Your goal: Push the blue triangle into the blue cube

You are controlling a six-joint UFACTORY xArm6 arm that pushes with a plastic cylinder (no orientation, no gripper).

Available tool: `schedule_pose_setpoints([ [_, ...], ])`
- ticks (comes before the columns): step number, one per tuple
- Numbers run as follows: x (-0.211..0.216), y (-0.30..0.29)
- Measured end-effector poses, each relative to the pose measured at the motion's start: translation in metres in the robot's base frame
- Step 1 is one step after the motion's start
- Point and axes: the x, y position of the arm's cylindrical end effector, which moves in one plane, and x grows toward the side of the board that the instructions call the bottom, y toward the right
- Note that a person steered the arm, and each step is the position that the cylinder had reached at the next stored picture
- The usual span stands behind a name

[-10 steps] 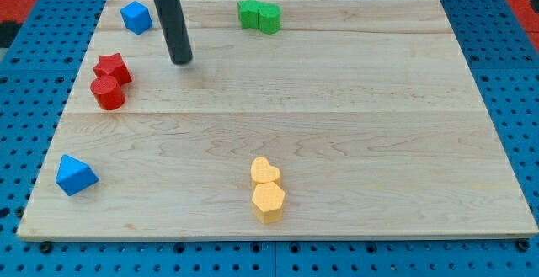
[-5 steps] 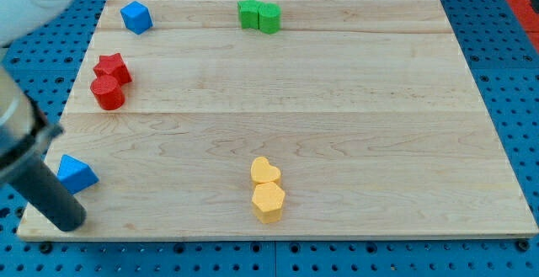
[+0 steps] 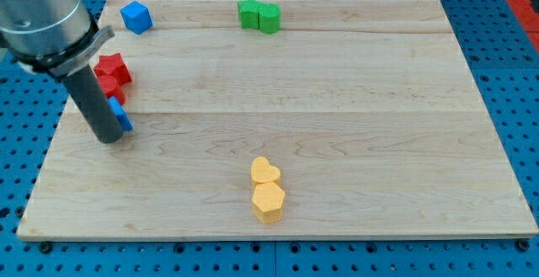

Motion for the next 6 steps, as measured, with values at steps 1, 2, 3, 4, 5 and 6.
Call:
schedule_pose_setpoints([
  [1, -0.028, 0.000],
  [2, -0.055, 0.000],
  [3, -0.079, 0.002],
  [4, -0.097, 0.009],
  [5, -0.100, 0.022],
  [6, -0.100, 0.038],
])
